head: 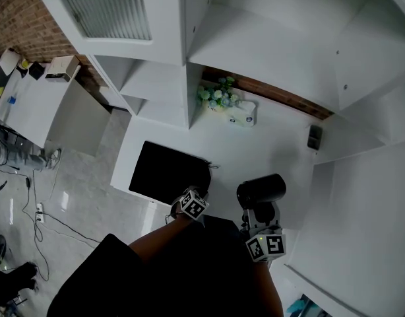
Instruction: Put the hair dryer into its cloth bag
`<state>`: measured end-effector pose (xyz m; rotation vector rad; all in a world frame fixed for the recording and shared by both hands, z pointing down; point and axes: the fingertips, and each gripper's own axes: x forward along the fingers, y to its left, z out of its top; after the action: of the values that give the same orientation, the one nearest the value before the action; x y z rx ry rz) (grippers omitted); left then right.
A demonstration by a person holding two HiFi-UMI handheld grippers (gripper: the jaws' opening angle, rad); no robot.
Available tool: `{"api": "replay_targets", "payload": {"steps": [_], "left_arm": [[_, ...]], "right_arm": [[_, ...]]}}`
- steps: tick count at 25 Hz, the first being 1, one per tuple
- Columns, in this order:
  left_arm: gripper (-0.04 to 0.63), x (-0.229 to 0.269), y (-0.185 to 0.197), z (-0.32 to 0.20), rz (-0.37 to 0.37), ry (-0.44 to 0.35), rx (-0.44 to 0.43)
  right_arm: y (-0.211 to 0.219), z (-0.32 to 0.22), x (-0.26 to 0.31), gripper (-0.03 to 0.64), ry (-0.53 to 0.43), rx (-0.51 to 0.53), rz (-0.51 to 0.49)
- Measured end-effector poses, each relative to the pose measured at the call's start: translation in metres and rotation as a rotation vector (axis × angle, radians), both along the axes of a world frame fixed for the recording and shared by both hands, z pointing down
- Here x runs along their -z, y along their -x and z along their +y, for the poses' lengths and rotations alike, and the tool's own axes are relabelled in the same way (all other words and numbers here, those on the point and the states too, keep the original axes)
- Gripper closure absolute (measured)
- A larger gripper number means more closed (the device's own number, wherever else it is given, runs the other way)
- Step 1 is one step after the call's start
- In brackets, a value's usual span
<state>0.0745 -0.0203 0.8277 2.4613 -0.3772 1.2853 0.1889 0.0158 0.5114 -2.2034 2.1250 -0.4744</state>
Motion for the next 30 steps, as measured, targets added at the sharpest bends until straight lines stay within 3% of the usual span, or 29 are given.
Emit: {"api": "replay_targets", "payload": {"steps": [3, 11, 15, 20, 24, 30], "left_arm": [[0.551, 0.006, 0.0, -0.003, 0.028, -0.018, 0.01], [0.557, 0.042, 0.002, -0.016, 0.232, 0.058, 0.142], [0.561, 0.056, 0.016, -0.028, 0.251, 0.039, 0.206], [0.561, 0.082, 0.029, -0.044, 0.312, -0.022, 0.263], [0.561, 0.093, 0.036, -0.05, 0.308, -0.05, 0.281], [0.561, 0.104, 0.044, -0.059, 0.337, -0.072, 0.319]], "right_arm": [[0.0, -0.002, -0.002, 0.374, 0.0, 0.012, 0.001], [-0.003, -0.007, -0.008, 0.374, 0.007, 0.025, -0.006], [0.002, -0.014, -0.015, 0.374, 0.029, 0.068, 0.011], [0.016, -0.022, -0.049, 0.374, 0.132, 0.157, 0.032], [0.028, -0.029, -0.076, 0.374, 0.191, 0.221, 0.03], [0.036, -0.039, -0.135, 0.374, 0.34, 0.313, 0.181]]}}
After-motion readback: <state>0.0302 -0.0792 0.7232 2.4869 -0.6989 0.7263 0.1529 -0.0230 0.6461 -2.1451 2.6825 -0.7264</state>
